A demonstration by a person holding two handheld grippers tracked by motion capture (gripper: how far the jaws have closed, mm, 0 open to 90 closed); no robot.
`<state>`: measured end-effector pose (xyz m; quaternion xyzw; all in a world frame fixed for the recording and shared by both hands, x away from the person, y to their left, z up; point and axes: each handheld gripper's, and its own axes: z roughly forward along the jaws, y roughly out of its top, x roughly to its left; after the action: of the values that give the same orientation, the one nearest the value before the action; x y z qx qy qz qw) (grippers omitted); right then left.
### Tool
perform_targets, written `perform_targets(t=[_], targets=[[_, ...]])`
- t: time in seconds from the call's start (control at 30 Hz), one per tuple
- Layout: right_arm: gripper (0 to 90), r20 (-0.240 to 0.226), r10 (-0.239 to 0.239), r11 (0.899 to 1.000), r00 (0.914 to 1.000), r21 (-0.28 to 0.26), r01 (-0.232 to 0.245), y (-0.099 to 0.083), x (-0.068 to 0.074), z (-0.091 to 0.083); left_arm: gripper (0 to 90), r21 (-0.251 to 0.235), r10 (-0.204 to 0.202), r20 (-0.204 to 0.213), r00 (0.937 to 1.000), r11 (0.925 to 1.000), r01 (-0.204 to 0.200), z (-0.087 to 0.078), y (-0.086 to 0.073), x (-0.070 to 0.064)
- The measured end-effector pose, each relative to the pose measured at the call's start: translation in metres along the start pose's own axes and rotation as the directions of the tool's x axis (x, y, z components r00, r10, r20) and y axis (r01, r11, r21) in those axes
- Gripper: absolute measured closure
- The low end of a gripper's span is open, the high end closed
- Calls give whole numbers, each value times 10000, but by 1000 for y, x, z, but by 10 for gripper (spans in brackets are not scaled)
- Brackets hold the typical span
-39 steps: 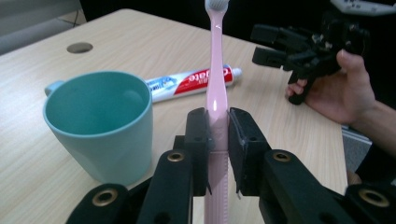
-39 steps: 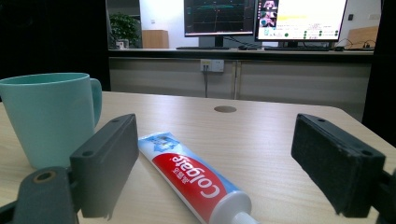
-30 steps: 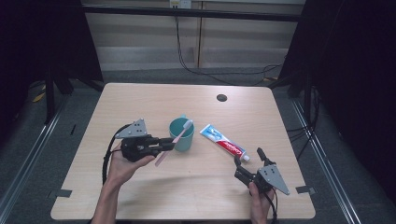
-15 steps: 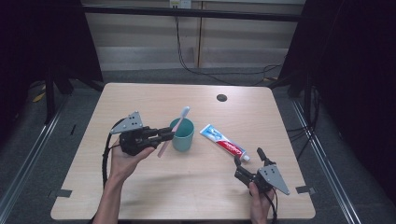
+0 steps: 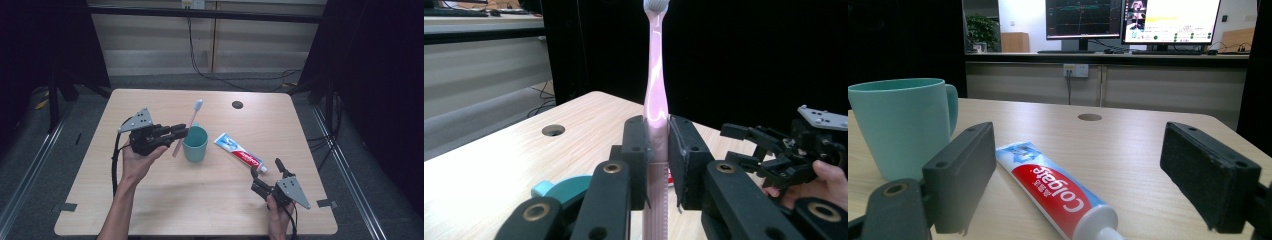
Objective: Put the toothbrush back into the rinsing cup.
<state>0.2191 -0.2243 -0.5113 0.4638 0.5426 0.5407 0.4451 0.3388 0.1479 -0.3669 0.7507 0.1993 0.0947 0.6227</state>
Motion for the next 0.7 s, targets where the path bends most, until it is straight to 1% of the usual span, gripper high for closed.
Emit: perform_targets(t=[0.03, 0.07, 0.13, 0.17, 0.23, 0.3, 0.33, 0.37, 0.4, 0.5, 0.53, 0.6, 0.7], targets=[[141, -3, -8, 10000, 10000, 8, 8, 0, 0, 0, 788, -63, -43, -72, 10000, 10000, 43, 2, 0, 0], [141, 0, -1, 10000, 10000, 18, 1, 0, 0, 0, 788, -133, -103, -48, 9999, 9999, 102, 3, 0, 1], [141, 10, 1, 10000, 10000, -23, -1, 0, 0, 0, 788, -172, -54, -96, 9999, 9998, 52, 6, 1, 2], [141, 8, -3, 10000, 10000, -27, 3, 0, 0, 0, 788, -254, -132, -103, 9999, 9996, 129, 7, 1, 3], [141, 6, -4, 10000, 10000, -24, 4, 0, 0, 0, 788, -286, -95, -297, 9995, 9996, 86, 8, 3, 2], [141, -7, 7, 10000, 10000, 4, -7, 0, 0, 0, 789, -463, -32, -220, 9998, 9989, 22, 7, 4, 0], [141, -41, -5, 10000, 10000, 40, 5, 0, 0, 1, 789, -463, -32, -220, 9998, 9989, 22, 7, 4, 0], [141, -40, -11, 10000, 10000, 44, 12, 0, 0, 1, 789, -422, 99, -304, 9995, 9990, -112, 8, 7, -2], [141, -30, -16, 10000, 10000, 26, 16, 0, 0, 0, 788, -477, 50, -272, 9996, 9988, -63, 9, 8, -2], [141, -8, 0, 10000, 10000, -33, 0, 0, 0, 0, 788, -415, 113, -343, 9993, 9991, -128, 10, 10, -2], [141, 4, -15, 10000, 10000, -17, 15, 0, 0, 0, 788, -447, 238, -421, 9988, 9987, -257, 11, 11, -4], [142, -9, -8, 10000, 10000, 33, 8, 0, 0, 0, 788, -544, 144, -387, 9991, 9984, -165, 11, 12, -3], [142, -3, -22, 10000, 10000, -17, 22, 0, 0, 0, 788, -578, 69, -526, 9986, 9983, -100, 13, 13, 2]])
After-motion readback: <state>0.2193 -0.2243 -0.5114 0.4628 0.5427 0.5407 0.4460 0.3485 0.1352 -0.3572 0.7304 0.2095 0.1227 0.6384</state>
